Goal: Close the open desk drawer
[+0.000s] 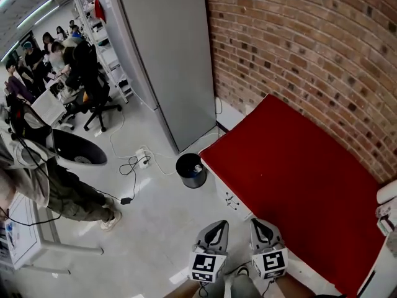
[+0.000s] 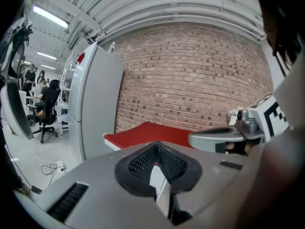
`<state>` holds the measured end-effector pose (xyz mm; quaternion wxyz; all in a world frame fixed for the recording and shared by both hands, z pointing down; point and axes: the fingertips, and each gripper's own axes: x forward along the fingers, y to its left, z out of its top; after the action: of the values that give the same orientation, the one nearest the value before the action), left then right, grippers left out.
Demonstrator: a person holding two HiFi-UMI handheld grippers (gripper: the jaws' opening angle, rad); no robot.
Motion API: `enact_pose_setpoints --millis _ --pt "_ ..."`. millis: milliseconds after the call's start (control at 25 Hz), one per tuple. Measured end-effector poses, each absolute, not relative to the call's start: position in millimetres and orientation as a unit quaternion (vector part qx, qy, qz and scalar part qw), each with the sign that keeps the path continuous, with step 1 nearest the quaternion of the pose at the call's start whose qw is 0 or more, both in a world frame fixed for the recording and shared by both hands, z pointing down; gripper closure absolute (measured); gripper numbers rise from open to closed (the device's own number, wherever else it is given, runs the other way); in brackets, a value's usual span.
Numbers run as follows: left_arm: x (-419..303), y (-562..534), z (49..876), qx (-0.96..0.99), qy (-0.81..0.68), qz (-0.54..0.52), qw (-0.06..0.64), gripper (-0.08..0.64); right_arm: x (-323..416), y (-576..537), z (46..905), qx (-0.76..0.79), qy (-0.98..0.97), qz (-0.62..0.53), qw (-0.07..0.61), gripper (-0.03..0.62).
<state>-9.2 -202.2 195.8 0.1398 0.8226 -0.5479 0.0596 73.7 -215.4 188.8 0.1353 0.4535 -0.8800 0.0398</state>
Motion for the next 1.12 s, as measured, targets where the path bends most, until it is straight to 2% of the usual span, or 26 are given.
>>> enact_pose_setpoints --millis 200,400,560,1120 --pt "-6.5 -197.0 124.8 0.814 -0.558 0.048 0.156 0.549 82.3 -204.0 104.1 0.479 -0.869 0.031 0.123 0.594" --pt "9.7 -196.4 74.1 0.826 -0.551 0.034 0.116 0.549 94.5 -199.2 51.6 0.504 -0.858 -0.002 0.100 0.594" --pt "24.9 -196.4 48.2 0.834 -0.544 0.024 0.090 0.549 106.2 -196.1 41.8 0.520 -0.849 0.000 0.090 0.594" --pt "41.4 -180.3 42.4 0.836 -0.539 0.025 0.098 0.549 133.2 -177.4 34.5 0.548 -0.833 0.038 0.063 0.594"
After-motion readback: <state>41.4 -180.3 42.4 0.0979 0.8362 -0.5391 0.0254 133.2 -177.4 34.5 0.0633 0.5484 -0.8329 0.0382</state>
